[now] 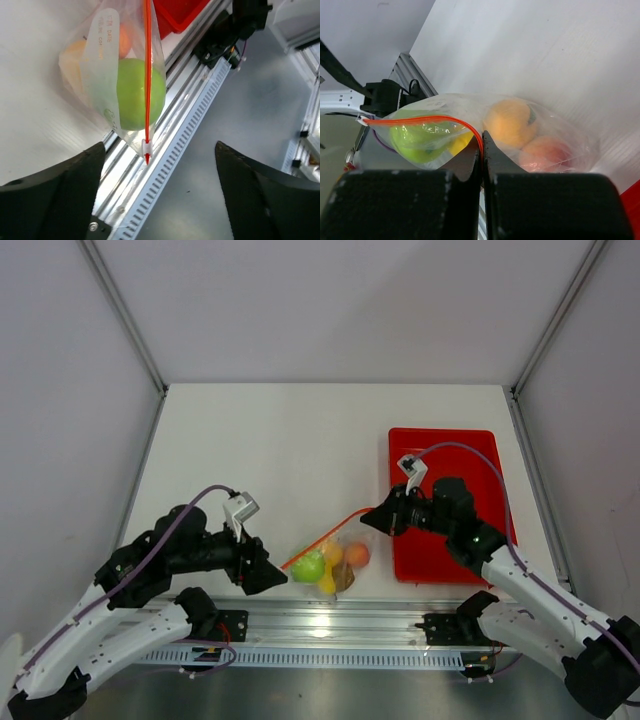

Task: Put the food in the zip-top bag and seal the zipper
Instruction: Zip the zipper food storage bag at the center of the board.

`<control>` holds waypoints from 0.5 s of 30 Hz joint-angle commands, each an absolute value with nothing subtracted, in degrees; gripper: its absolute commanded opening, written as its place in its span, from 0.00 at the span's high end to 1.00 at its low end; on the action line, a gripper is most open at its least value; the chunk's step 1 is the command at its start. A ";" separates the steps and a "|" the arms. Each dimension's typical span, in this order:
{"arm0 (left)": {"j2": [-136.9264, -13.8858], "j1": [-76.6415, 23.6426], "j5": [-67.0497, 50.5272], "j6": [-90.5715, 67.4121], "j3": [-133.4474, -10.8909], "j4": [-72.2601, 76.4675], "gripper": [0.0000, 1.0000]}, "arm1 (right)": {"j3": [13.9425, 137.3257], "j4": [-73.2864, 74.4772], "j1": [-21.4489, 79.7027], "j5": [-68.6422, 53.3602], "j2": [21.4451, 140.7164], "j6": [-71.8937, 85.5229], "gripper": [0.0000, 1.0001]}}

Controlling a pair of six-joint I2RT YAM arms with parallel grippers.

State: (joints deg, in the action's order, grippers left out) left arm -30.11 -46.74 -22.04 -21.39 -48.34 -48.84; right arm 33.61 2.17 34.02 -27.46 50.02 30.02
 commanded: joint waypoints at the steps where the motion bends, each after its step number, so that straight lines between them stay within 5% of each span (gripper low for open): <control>1: -29.27 -46.49 -19.43 -23.73 -49.13 -47.11 0.05 | 33.92 -2.37 34.10 -28.21 50.80 29.97 1.00; 15: -22.33 -46.58 -10.19 -24.43 -54.41 -47.37 0.01 | 49.82 -4.84 34.89 -26.55 74.67 29.09 1.00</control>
